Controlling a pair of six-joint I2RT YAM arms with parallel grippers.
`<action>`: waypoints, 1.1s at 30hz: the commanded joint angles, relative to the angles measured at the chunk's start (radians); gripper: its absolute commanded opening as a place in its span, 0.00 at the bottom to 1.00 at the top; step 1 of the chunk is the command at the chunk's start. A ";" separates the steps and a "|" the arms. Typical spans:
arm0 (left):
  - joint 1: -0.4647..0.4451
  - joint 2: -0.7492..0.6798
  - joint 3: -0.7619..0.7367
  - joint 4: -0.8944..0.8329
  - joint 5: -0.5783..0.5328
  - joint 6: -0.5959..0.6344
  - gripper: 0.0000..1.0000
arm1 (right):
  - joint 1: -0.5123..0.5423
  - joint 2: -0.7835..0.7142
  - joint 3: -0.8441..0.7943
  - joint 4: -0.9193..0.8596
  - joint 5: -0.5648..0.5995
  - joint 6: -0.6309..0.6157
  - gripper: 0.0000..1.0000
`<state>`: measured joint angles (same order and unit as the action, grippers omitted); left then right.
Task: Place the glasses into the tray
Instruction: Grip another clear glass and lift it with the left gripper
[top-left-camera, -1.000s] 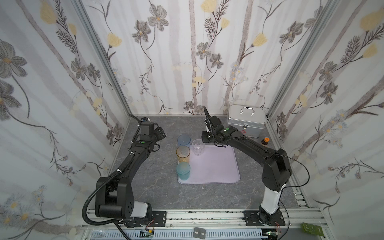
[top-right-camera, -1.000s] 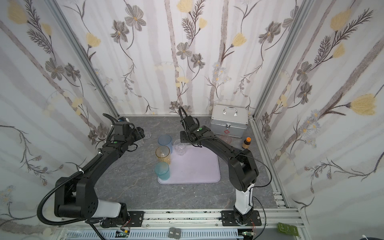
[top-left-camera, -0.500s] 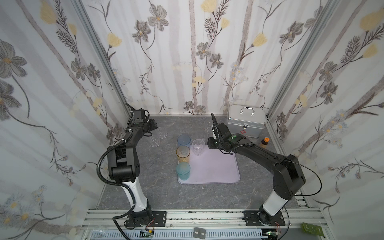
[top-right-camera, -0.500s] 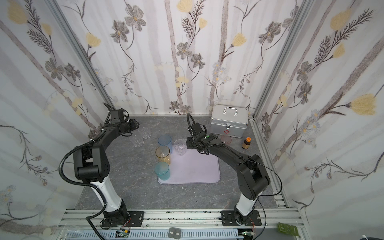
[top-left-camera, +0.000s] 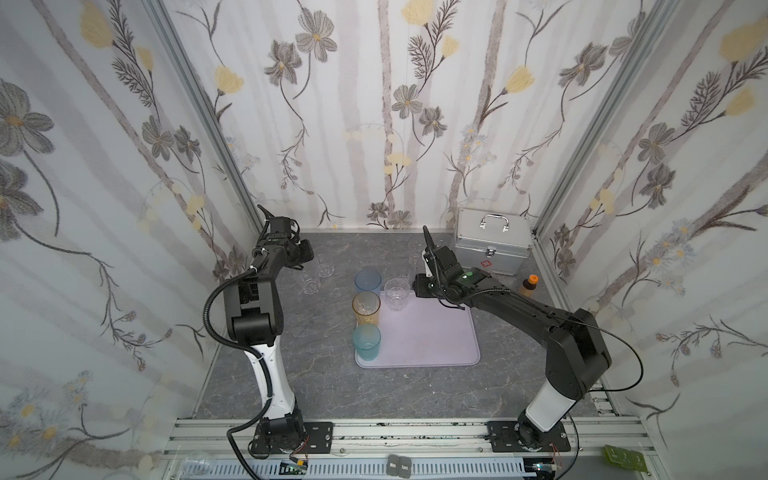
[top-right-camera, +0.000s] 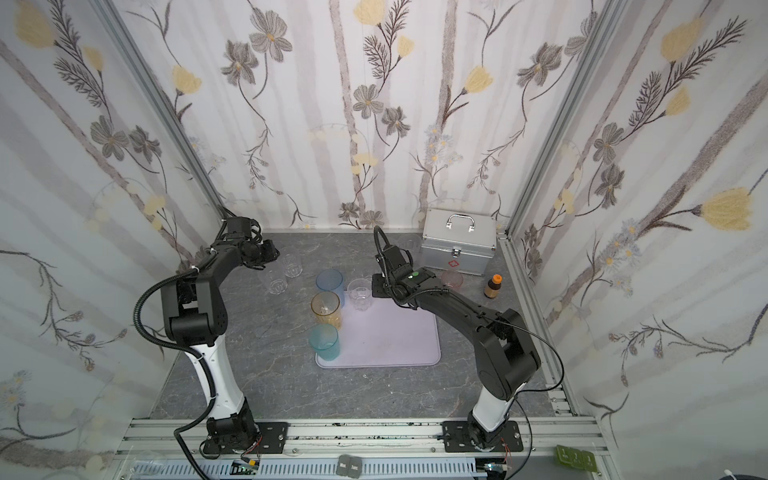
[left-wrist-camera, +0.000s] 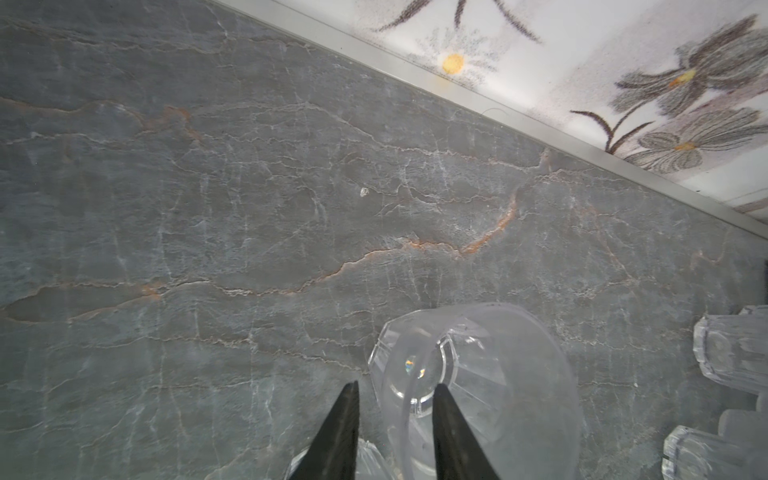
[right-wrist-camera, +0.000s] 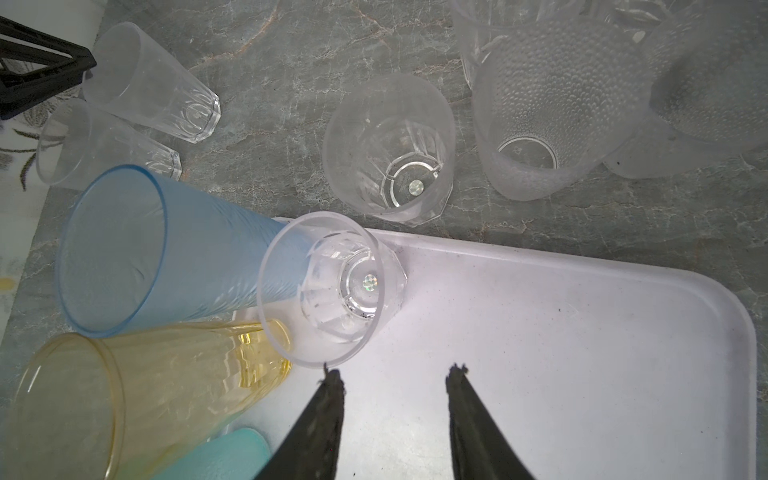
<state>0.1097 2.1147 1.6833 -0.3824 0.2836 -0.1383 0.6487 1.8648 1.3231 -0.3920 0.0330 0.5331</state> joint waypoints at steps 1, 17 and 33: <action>-0.009 0.021 0.020 -0.021 -0.040 0.017 0.28 | 0.000 0.003 -0.005 0.039 -0.002 0.011 0.42; -0.042 -0.087 0.049 -0.023 -0.141 -0.014 0.00 | 0.000 -0.022 -0.028 0.048 0.007 0.014 0.42; -0.671 -0.484 0.001 -0.073 -0.326 -0.092 0.00 | -0.154 -0.241 -0.203 0.074 0.075 0.046 0.43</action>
<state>-0.4728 1.6356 1.7069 -0.4225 0.0216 -0.2203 0.5285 1.6672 1.1584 -0.3740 0.0845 0.5575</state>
